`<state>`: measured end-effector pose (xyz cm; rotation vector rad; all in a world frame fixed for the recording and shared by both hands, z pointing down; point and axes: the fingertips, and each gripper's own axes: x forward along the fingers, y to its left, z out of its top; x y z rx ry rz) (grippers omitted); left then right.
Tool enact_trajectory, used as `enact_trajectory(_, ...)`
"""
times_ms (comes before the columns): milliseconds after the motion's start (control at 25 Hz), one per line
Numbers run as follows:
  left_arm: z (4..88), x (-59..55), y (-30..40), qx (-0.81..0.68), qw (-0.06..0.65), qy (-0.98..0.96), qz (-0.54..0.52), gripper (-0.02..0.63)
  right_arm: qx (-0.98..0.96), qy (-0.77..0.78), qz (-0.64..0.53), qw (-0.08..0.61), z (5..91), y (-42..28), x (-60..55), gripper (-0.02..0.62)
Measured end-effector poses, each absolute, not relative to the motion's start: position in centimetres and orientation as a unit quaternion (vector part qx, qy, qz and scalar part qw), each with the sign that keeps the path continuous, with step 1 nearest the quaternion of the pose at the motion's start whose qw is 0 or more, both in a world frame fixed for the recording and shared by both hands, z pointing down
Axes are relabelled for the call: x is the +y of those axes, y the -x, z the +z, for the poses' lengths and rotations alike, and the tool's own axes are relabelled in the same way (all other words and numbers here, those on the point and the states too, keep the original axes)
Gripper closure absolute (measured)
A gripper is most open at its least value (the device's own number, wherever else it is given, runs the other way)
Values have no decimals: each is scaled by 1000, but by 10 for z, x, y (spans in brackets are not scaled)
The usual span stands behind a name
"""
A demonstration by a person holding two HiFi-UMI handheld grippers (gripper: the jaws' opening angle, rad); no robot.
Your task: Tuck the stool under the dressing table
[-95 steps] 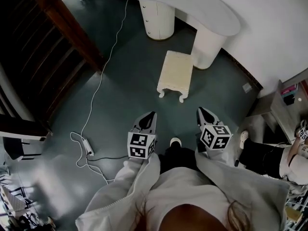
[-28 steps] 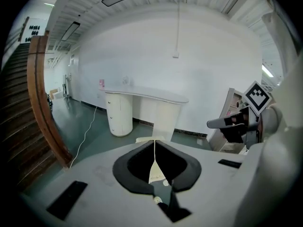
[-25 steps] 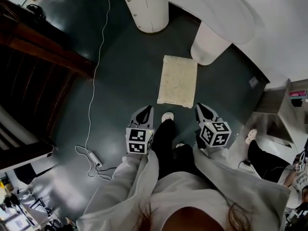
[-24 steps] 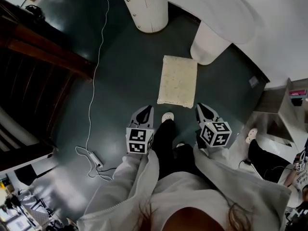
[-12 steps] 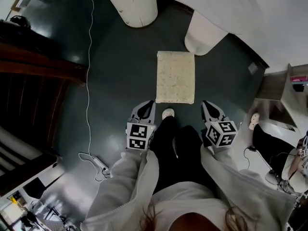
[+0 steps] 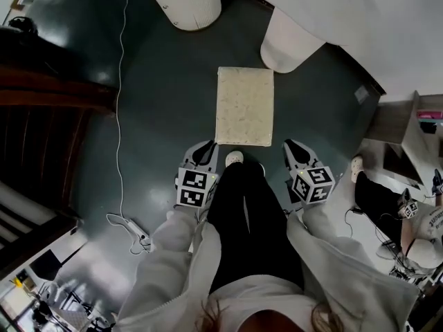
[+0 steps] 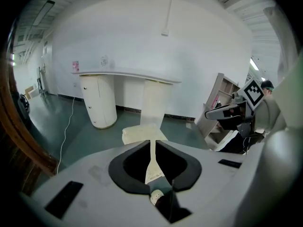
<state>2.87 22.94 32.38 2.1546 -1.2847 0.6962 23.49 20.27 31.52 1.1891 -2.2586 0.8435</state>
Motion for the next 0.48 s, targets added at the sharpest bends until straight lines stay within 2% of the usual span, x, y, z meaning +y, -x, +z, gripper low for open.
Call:
enact_trajectory(240,351,217,-30,-489,273,-783,273,582,-829,-396,301,257,350,-234,200,483)
enact_trajectory(360,374,223,-37,-473,293,-782,283,469,-828,-387,305,269,370,-236,199,456)
enact_trajectory(480,400,233,-44,-455,305,-779,304,460,-826,-377,311,281,390,-238,201,430)
